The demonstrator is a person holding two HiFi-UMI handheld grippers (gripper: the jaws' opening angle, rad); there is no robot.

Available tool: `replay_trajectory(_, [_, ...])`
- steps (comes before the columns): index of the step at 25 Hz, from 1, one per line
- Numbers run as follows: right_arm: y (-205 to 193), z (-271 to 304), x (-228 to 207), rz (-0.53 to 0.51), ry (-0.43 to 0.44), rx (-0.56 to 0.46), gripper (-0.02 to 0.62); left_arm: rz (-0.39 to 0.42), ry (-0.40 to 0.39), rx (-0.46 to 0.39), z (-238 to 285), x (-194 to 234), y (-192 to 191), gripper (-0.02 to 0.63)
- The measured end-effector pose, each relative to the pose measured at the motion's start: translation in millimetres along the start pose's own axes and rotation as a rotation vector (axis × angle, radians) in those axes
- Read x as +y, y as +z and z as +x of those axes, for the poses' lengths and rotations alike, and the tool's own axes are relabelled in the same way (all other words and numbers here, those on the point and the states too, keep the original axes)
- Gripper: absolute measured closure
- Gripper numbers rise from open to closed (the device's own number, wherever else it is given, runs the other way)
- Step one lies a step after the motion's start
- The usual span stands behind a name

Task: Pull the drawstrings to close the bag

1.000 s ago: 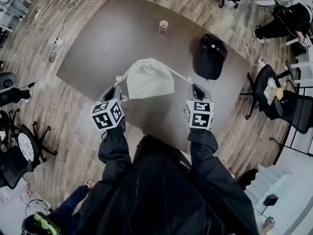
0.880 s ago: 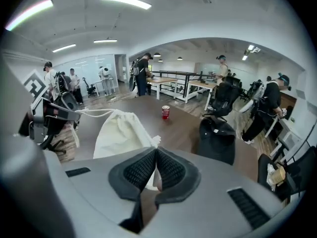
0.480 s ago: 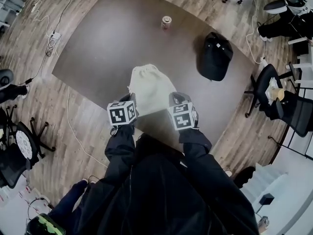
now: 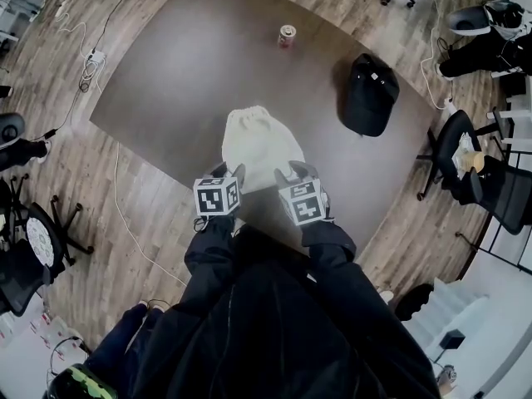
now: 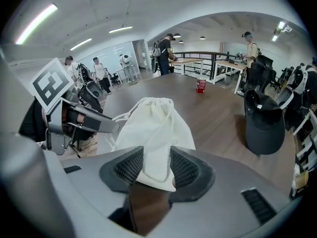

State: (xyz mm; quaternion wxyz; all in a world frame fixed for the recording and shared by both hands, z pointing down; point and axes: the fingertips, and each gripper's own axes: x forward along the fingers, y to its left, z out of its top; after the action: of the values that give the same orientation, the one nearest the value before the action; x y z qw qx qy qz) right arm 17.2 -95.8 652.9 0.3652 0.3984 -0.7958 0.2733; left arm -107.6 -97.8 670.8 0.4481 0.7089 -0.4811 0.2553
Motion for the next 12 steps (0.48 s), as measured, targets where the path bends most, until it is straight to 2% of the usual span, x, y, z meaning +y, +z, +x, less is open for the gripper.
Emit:
replay_trajectory(5, [0,-11,7,0.04,0.015,-0.037,0.311,0.018,-0.001,-0.012,-13,-5,-8,0.362])
replay_trajectory(12, [11,-47,13,0.049,0.005,-0.115,0.296,0.0,0.021,-0.065,-51,-4,-17,0.348])
